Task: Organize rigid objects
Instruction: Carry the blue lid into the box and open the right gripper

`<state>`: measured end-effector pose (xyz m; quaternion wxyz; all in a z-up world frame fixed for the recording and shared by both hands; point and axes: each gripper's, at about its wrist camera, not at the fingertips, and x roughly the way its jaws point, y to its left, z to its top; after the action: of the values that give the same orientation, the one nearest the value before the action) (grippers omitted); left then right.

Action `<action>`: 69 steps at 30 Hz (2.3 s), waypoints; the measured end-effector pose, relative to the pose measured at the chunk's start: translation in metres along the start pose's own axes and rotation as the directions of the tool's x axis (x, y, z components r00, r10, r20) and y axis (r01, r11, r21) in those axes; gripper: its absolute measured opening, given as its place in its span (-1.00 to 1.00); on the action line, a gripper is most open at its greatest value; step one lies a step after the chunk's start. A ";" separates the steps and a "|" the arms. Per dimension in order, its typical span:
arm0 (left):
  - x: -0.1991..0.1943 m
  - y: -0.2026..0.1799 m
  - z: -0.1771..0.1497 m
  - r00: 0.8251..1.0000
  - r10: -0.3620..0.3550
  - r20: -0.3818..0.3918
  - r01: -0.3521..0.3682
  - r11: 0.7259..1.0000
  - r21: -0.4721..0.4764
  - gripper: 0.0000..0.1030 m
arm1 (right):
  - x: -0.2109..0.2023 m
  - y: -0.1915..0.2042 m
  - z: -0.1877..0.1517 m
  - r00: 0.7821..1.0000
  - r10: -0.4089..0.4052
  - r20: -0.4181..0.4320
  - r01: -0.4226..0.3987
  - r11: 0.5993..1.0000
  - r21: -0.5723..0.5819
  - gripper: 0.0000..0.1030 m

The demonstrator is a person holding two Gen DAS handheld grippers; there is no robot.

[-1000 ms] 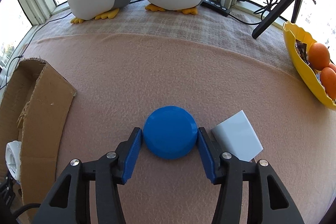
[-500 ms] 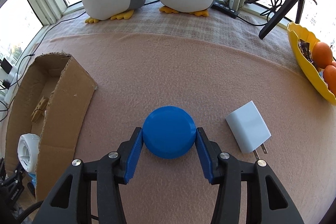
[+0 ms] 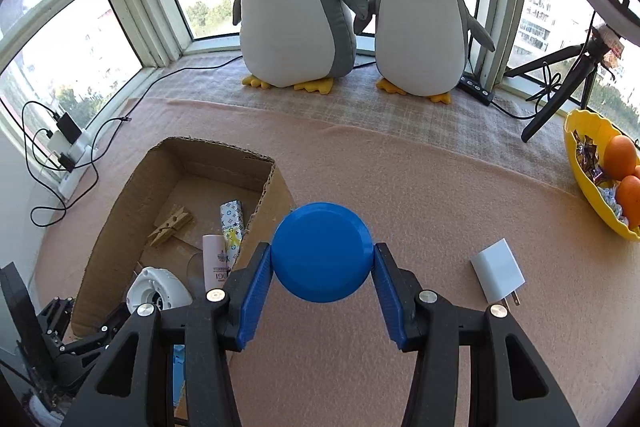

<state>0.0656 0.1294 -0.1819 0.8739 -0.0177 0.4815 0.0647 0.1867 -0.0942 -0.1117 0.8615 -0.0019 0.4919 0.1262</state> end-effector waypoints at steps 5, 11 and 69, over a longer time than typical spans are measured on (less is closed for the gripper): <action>0.000 0.000 0.000 1.000 -0.002 0.001 0.002 1.000 -0.001 0.29 | -0.010 0.029 0.009 0.999 0.040 0.020 -0.039 0.998 -0.053 -0.11; 0.000 0.001 0.001 1.000 -0.006 0.002 0.006 1.000 -0.003 0.29 | -0.005 0.064 0.013 0.997 0.073 0.015 -0.071 0.991 -0.114 -0.11; 0.001 0.000 0.001 1.000 -0.001 0.005 0.001 1.000 0.002 0.29 | 0.020 0.094 -0.001 1.000 0.019 -0.016 -0.021 0.988 -0.151 0.17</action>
<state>0.0670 0.1292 -0.1818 0.8751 -0.0171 0.4793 0.0637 0.1752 0.0011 -0.1177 0.8540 -0.0630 0.4869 0.1719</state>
